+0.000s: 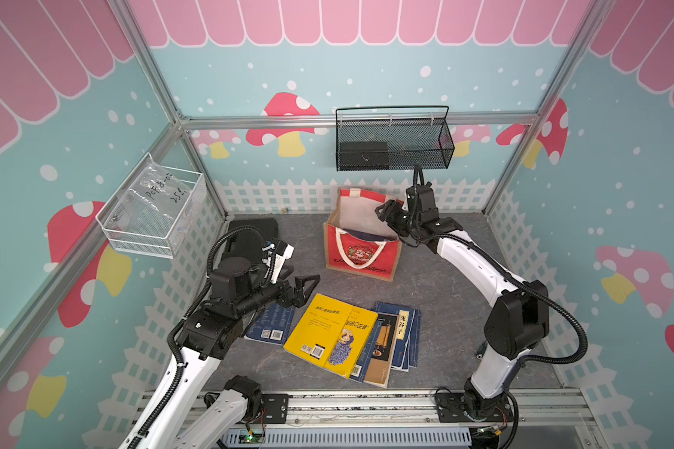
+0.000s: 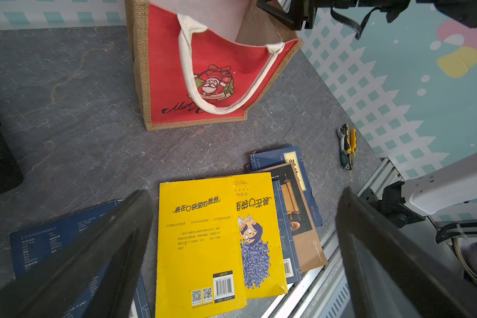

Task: Put the books into the canvas bag
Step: Place the book in the canvas bag, then pick up the book from the book.

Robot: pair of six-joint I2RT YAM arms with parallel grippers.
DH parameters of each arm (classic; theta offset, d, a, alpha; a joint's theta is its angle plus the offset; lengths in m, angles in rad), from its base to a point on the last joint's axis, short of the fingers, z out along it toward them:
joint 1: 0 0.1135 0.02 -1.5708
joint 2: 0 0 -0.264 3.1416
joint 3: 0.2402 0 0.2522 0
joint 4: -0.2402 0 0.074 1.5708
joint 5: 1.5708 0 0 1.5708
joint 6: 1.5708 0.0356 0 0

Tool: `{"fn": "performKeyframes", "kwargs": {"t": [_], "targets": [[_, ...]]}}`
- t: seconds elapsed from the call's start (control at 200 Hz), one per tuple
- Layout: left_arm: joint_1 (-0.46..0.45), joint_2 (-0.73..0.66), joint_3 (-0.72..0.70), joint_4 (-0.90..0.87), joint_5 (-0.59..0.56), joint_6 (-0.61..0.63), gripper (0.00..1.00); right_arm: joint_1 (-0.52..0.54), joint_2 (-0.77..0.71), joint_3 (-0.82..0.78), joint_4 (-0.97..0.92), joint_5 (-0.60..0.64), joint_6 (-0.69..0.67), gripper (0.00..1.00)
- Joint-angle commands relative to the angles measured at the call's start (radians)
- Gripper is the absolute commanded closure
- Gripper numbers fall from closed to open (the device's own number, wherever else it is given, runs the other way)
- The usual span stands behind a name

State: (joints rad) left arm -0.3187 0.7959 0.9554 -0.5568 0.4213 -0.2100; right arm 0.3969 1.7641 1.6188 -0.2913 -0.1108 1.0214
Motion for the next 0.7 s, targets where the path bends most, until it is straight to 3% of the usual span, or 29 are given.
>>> {"fn": "performKeyframes", "kwargs": {"t": [0.0,0.2,0.23,0.255,0.45,0.58,0.695], "targets": [[-0.006,0.016,-0.008,0.006,-0.007,-0.035,0.01,-0.015,-0.036,-0.002,-0.024,0.027,-0.058,0.30],[-0.006,0.101,-0.068,0.050,0.000,-0.176,0.01,-0.020,-0.057,0.051,0.036,-0.147,-0.288,0.21],[-0.006,0.110,-0.086,0.062,-0.012,-0.208,0.01,-0.020,-0.067,0.055,0.031,-0.165,-0.318,0.08],[-0.006,0.116,-0.103,0.080,-0.015,-0.230,0.01,-0.018,-0.076,0.052,0.027,-0.180,-0.342,0.05],[-0.007,0.149,-0.250,0.237,-0.039,-0.409,0.01,0.019,-0.207,-0.039,0.008,-0.265,-0.533,0.00],[-0.008,0.172,-0.300,0.268,-0.087,-0.452,0.01,0.120,-0.308,-0.128,-0.037,-0.323,-0.684,0.00],[-0.006,0.188,-0.309,0.234,-0.175,-0.467,0.01,0.218,-0.367,-0.253,-0.052,-0.328,-0.701,0.00]]}}
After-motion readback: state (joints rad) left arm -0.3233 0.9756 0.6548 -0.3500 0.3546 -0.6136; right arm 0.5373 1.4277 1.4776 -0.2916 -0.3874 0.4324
